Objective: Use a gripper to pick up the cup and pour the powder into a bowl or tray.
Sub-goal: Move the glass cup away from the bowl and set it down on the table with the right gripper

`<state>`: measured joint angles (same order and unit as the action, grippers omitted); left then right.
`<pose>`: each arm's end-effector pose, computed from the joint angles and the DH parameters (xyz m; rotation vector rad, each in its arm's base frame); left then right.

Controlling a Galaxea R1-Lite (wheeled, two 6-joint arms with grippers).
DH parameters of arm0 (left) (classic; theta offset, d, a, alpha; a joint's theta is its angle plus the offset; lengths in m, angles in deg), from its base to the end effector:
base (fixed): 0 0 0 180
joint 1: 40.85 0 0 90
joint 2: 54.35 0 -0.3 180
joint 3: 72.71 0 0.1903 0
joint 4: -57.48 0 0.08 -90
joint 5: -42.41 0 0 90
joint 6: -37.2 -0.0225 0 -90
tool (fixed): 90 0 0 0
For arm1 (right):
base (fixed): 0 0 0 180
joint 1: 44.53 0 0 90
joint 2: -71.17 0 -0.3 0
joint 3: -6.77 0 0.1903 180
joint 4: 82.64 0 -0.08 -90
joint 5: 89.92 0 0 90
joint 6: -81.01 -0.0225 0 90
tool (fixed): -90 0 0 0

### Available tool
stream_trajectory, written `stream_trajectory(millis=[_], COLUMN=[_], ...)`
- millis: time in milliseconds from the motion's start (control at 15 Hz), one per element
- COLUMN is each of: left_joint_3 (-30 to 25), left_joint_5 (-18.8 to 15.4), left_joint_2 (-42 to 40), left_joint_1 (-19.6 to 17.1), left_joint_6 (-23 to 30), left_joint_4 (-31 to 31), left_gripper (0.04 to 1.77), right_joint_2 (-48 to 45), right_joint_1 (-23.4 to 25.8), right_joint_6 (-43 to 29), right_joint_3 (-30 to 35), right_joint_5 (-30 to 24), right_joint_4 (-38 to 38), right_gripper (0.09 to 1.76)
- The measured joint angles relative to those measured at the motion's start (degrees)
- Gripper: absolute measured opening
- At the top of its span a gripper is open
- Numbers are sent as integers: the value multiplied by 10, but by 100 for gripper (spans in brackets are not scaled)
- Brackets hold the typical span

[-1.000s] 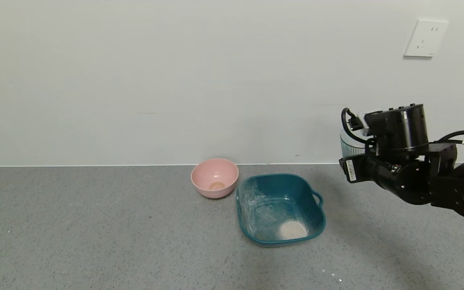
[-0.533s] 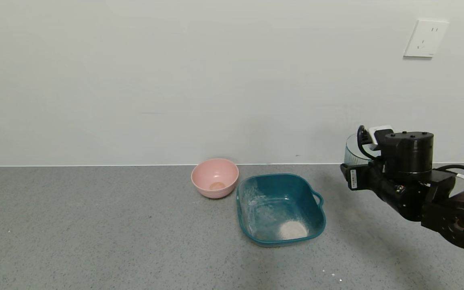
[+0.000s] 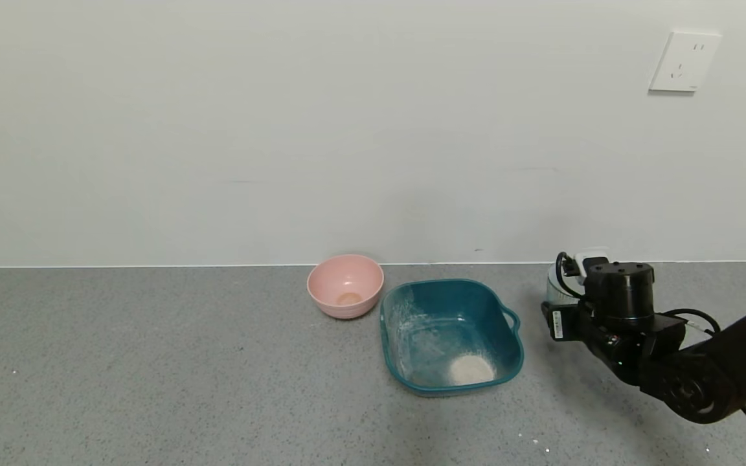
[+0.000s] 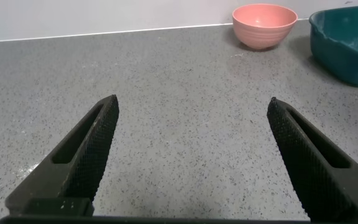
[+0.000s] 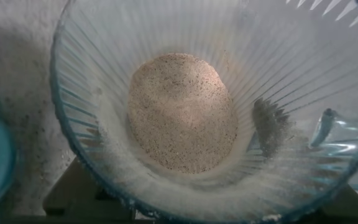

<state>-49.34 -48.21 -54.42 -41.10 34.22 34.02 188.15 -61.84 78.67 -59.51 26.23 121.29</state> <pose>-0.0229 -0.0003 0.0753 0.0520 0.0002 -0.0065 0.3334 0.0935 0.0750 -0.1330 0.4310 -0.1602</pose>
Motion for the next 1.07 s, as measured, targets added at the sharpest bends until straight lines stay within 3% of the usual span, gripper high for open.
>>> stream_trajectory(millis=[800, 1067], left_joint_3=[0, 0], left_joint_5=[0, 0], left_joint_2=[0, 0], left_joint_1=[0, 0], left_joint_6=[0, 0], left_joint_4=[0, 0], left_gripper=[172, 172], right_joint_2=[46, 46], right_joint_1=[-2, -5], right_joint_6=[-10, -9], right_joint_3=[1, 6], right_joint_5=[0, -18], right_joint_4=[6, 19], right_gripper=[131, 147])
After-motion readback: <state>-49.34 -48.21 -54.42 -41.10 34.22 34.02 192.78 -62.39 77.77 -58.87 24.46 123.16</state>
